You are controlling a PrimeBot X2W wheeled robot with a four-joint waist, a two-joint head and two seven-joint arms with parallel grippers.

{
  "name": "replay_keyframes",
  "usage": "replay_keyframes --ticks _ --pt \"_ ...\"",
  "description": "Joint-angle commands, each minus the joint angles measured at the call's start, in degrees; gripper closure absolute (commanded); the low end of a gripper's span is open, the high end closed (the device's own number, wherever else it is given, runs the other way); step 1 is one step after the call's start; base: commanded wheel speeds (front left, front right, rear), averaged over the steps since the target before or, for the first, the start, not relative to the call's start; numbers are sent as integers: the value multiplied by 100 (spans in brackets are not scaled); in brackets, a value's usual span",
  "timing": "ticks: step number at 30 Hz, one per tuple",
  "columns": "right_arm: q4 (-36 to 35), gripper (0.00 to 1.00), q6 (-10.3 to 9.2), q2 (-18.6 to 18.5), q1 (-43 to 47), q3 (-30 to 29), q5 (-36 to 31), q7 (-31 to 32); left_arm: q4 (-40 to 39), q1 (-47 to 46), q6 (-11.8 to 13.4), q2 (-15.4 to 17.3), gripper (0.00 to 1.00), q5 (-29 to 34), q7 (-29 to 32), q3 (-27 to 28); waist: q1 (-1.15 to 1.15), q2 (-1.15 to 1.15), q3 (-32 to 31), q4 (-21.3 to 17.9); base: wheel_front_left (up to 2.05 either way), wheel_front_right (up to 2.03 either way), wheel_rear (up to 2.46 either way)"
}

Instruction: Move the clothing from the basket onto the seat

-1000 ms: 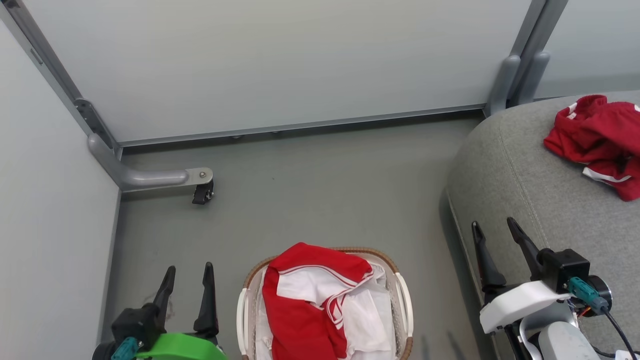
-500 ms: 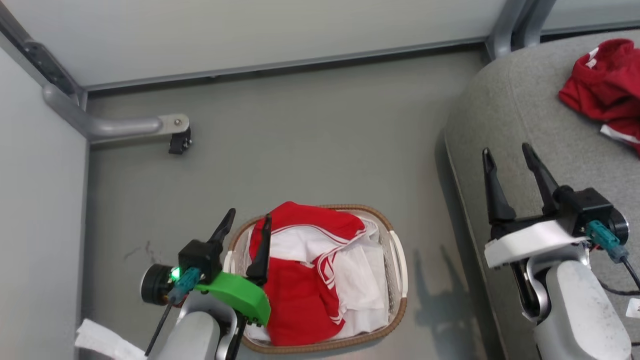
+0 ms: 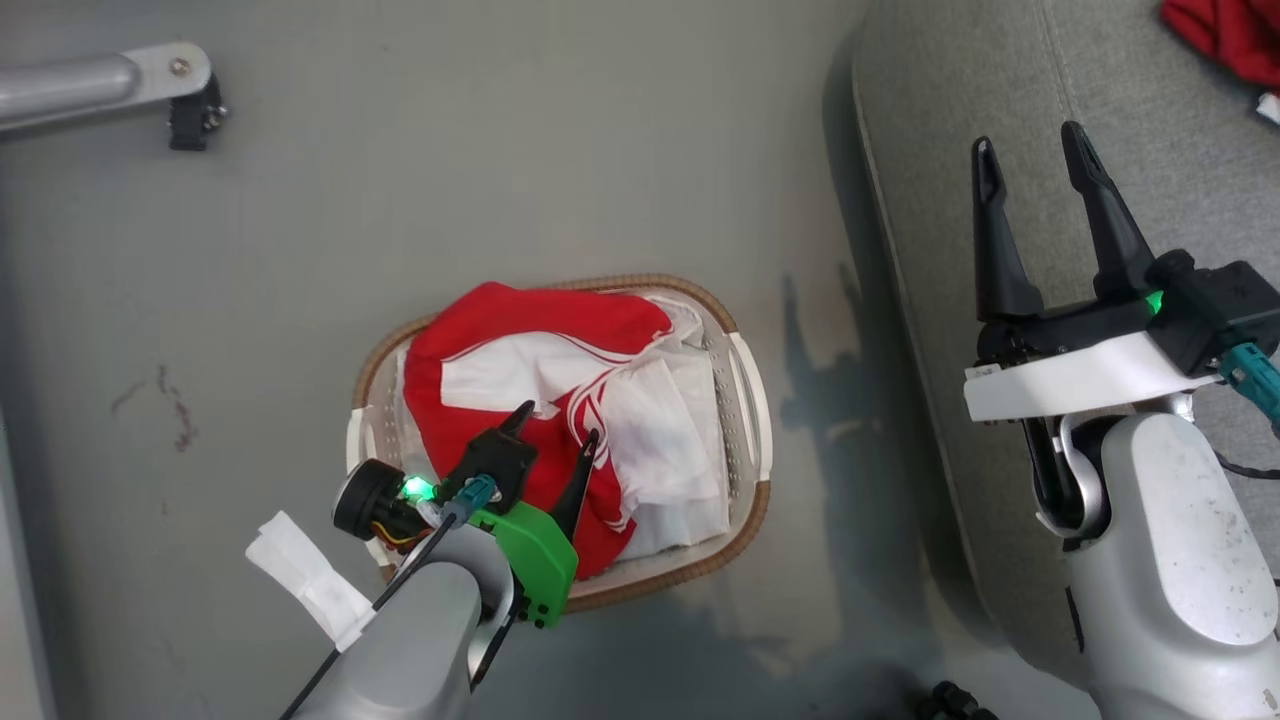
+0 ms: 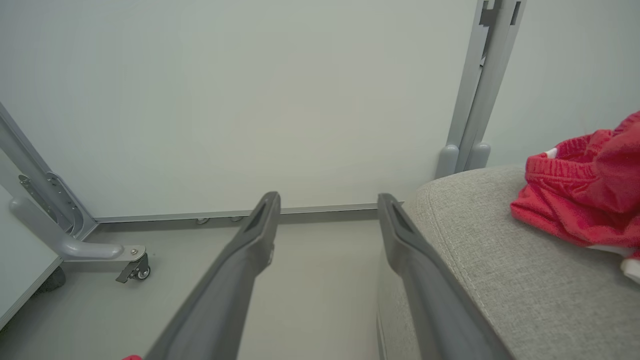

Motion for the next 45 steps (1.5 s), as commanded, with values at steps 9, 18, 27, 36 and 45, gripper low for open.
replay_keyframes --ticks 9,18,27,36,45 --pt "-289 0 -8 -10 -489 116 353 -12 1173 -755 -9 47 0 38 -6 -607 -1 0 1527 -810 0 0 0" --pt "-625 0 -8 -10 -713 176 518 -12 1841 -1253 117 46 0 -79 -5 -578 -1 0 2019 -1045 0 0 0" --pt "-803 0 -8 -10 -736 222 592 -12 2162 -1577 410 44 0 -348 -5 -359 -1 0 2248 -1179 0 0 0" --pt "-871 0 -8 -11 -743 230 630 -12 2382 -1751 659 45 100 -520 -5 -271 -1 0 2314 -1240 0 0 0" --pt "-694 0 -8 -12 -665 147 554 -13 2200 -1488 571 44 100 -591 -5 -324 -1 0 2062 -1124 0 0 0"
